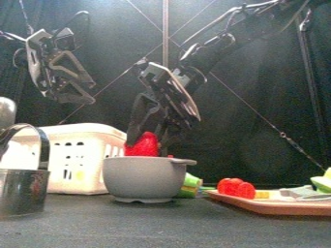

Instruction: Place apple in bowl

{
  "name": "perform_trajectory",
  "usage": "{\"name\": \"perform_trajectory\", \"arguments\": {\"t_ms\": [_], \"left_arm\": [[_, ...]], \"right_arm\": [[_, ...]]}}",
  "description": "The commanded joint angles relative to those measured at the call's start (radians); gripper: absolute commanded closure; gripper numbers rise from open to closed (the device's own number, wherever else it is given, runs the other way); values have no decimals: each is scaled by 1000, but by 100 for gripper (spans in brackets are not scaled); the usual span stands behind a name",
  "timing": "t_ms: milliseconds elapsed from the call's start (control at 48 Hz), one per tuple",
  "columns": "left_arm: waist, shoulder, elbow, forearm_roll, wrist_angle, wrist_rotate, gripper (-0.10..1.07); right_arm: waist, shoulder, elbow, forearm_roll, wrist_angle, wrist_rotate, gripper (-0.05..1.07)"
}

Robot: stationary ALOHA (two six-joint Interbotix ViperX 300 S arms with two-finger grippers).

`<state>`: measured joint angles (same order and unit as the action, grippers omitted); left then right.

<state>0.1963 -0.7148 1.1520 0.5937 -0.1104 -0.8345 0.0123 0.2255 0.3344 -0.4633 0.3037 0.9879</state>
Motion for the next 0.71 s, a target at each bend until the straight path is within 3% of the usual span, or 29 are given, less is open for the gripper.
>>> {"name": "perform_trajectory", "arguments": {"t_ms": [0,229,688], "left_arm": [[2,2,-12,-2,-5,2,10],[2,2,-11,-2,-5,0,10],[2,2,-11,-2,-3,0,10]], "right_arm": [[-5,-20,-23,-2,-6,-3,15],[-5,-25,-23,-2,-6,-3,0],[2,-58,-25,-3,14,-3,-1]]}}
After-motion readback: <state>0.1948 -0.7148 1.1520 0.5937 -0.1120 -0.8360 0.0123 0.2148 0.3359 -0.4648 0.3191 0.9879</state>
